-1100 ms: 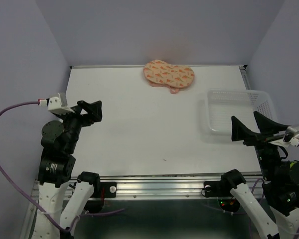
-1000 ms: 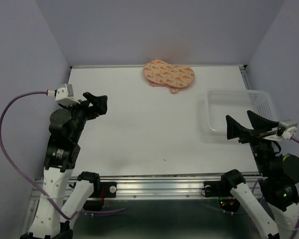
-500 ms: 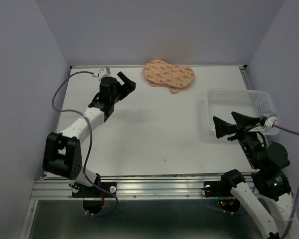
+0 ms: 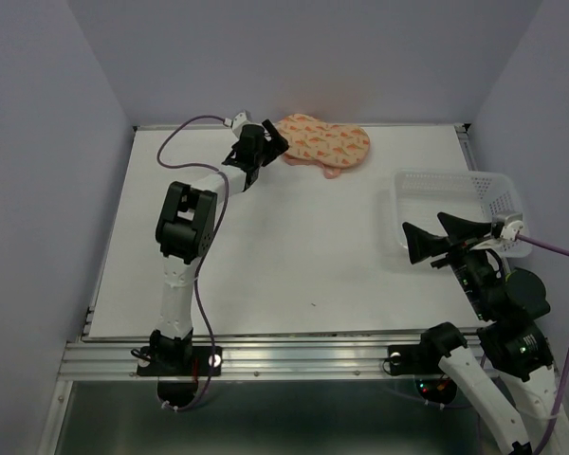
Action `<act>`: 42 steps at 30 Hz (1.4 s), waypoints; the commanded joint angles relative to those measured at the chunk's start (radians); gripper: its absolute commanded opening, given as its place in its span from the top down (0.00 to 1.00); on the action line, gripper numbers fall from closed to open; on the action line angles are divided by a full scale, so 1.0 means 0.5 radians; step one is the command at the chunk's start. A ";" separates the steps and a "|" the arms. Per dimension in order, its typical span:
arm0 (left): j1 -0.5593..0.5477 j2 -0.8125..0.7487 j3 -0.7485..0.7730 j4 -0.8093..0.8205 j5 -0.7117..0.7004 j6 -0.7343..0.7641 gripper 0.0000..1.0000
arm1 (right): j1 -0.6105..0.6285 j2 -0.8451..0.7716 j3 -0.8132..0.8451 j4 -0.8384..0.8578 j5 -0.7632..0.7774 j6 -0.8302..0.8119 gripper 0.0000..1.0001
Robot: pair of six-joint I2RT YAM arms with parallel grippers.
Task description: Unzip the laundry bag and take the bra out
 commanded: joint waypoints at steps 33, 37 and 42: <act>0.017 0.491 0.412 0.270 0.102 0.026 1.00 | 0.008 0.021 0.041 -0.083 -0.169 -0.007 0.00; 0.020 0.255 0.075 0.316 0.102 0.075 1.00 | 0.008 0.009 0.038 -0.086 -0.202 0.008 0.00; 0.020 -0.220 -0.605 0.356 0.126 0.106 1.00 | 0.008 0.009 0.014 -0.083 -0.215 0.042 0.00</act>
